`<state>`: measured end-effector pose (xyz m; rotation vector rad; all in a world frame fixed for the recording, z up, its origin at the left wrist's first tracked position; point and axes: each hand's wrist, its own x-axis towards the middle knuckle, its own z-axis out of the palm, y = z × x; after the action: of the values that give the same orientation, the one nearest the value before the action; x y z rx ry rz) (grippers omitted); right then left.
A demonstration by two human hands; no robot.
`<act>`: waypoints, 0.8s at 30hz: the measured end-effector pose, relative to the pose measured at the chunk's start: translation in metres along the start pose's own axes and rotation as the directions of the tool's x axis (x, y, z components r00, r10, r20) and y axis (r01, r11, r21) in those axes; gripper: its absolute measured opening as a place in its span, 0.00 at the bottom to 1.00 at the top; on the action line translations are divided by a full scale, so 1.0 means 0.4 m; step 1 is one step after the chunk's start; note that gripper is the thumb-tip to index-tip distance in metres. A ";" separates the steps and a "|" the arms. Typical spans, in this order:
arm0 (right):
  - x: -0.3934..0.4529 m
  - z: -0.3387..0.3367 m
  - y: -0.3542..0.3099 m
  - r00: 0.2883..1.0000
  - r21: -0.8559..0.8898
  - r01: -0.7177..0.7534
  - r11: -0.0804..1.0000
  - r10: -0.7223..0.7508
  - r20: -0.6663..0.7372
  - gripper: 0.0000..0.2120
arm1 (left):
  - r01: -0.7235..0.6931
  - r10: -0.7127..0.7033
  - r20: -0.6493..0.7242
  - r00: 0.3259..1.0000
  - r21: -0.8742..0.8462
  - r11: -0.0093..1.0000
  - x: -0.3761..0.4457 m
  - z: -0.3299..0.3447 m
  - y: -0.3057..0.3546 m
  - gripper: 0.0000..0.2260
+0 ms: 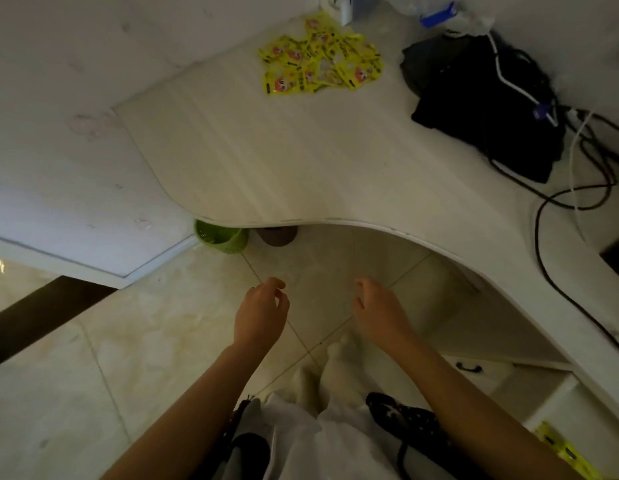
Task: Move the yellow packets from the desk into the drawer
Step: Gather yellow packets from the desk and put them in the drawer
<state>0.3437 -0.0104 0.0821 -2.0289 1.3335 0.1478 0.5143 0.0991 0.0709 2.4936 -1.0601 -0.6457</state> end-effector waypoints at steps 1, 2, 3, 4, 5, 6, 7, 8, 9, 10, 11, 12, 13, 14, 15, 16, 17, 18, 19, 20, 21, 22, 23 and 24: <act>0.029 -0.013 -0.015 1.000 -0.009 0.012 1.000 -0.012 -0.011 0.19 | 0.007 -0.007 -0.005 1.000 -0.001 1.000 0.030 -0.008 0.007 0.10; 0.060 -0.026 -0.028 1.000 -0.018 0.021 1.000 -0.021 -0.021 0.19 | 0.012 -0.012 -0.010 1.000 -0.005 1.000 0.059 -0.016 0.015 0.10; 0.091 -0.040 -0.039 0.999 -0.028 0.029 0.999 -0.029 -0.027 0.19 | 0.011 -0.011 -0.016 1.000 -0.014 1.000 0.089 -0.023 0.024 0.10; 0.123 -0.055 -0.050 0.999 -0.039 0.035 0.999 -0.036 -0.027 0.19 | 0.006 -0.006 -0.024 1.000 -0.023 1.000 0.119 -0.029 0.034 0.10; 0.156 -0.071 -0.060 0.999 -0.047 0.042 0.998 -0.043 -0.023 0.19 | 0.002 -0.004 -0.033 0.999 -0.036 0.999 0.152 -0.035 0.044 0.10; 0.189 -0.087 -0.069 0.999 -0.050 0.049 0.998 -0.050 -0.017 0.19 | 0.004 -0.006 -0.042 0.999 -0.056 0.998 0.184 -0.042 0.055 0.09; 0.223 -0.102 -0.077 0.998 -0.048 0.060 0.997 -0.060 -0.011 0.19 | 0.008 -0.011 -0.051 0.999 -0.074 0.997 0.217 -0.048 0.066 0.09; 0.256 -0.118 -0.084 0.997 -0.045 0.074 0.996 -0.074 -0.007 0.18 | 0.010 -0.015 -0.061 0.998 -0.084 0.996 0.249 -0.052 0.077 0.09; 0.289 -0.133 -0.089 0.996 -0.043 0.090 0.995 -0.090 -0.005 0.18 | 0.009 -0.015 -0.068 0.998 -0.086 0.996 0.280 -0.056 0.088 0.09; 0.321 -0.149 -0.093 0.995 -0.042 0.100 0.994 -0.100 0.000 0.18 | 0.010 -0.017 -0.070 0.997 -0.088 0.996 0.310 -0.060 0.101 0.09; 0.353 -0.167 -0.097 0.995 -0.040 0.104 0.994 -0.104 0.005 0.18 | 0.014 -0.020 -0.069 0.997 -0.091 0.996 0.340 -0.065 0.114 0.09; 0.385 -0.185 -0.101 0.994 -0.037 0.105 0.994 -0.104 0.011 0.18 | 0.022 -0.029 -0.068 0.997 -0.099 0.995 0.370 -0.070 0.127 0.09; 0.416 -0.202 -0.104 0.994 -0.033 0.107 0.994 -0.107 0.017 0.18 | 0.035 -0.042 -0.065 0.997 -0.108 0.994 0.399 -0.075 0.137 0.09; 0.445 -0.217 -0.109 0.994 -0.030 0.111 0.993 -0.110 0.027 0.18 | 0.047 -0.055 -0.063 0.997 -0.115 0.992 0.427 -0.080 0.146 0.09; 0.473 -0.232 -0.114 0.993 -0.031 0.116 0.993 -0.115 0.037 0.18 | 0.056 -0.064 -0.063 0.996 -0.120 0.991 0.454 -0.084 0.154 0.09; 0.502 -0.247 -0.120 0.992 -0.035 0.122 0.992 -0.121 0.043 0.18 | 0.064 -0.072 -0.066 0.995 -0.121 0.991 0.481 -0.089 0.161 0.10; 0.531 -0.261 -0.127 0.991 -0.036 0.128 0.991 -0.126 0.046 0.18 | 0.075 -0.084 -0.068 0.994 -0.120 0.990 0.509 -0.095 0.167 0.10; 0.555 -0.275 -0.133 0.991 -0.033 0.130 0.991 -0.128 0.049 0.18 | 0.085 -0.094 -0.069 0.993 -0.116 0.990 0.534 -0.101 0.172 0.10; 0.581 -0.289 -0.141 0.990 -0.029 0.132 0.991 -0.131 0.051 0.18 | 0.088 -0.097 -0.069 0.993 -0.113 0.990 0.562 -0.108 0.177 0.10; 0.609 -0.302 -0.150 0.990 -0.030 0.136 0.990 -0.135 0.052 0.18 | 0.082 -0.090 -0.066 0.994 -0.110 0.991 0.591 -0.116 0.182 0.10; 0.638 -0.314 -0.159 0.989 -0.035 0.142 0.989 -0.140 0.049 0.18 | 0.071 -0.078 -0.062 0.995 -0.105 0.992 0.620 -0.124 0.187 0.10; 0.668 -0.326 -0.168 0.988 -0.042 0.147 0.988 -0.145 0.044 0.18 | 0.063 -0.070 -0.058 0.996 -0.102 0.993 0.652 -0.132 0.193 0.10; 0.699 -0.337 -0.178 0.988 -0.046 0.152 0.987 -0.150 0.038 0.18 | 0.060 -0.066 -0.055 0.996 -0.102 0.993 0.687 -0.140 0.198 0.10; 0.728 -0.348 -0.188 0.988 -0.050 0.155 0.987 -0.153 0.033 0.18 | 0.057 -0.063 -0.056 0.996 -0.106 0.993 0.722 -0.149 0.202 0.09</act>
<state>0.5053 -0.2997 0.0935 -2.1564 1.1609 0.1423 0.6771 -0.1594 0.0818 2.4465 -0.9093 -0.6246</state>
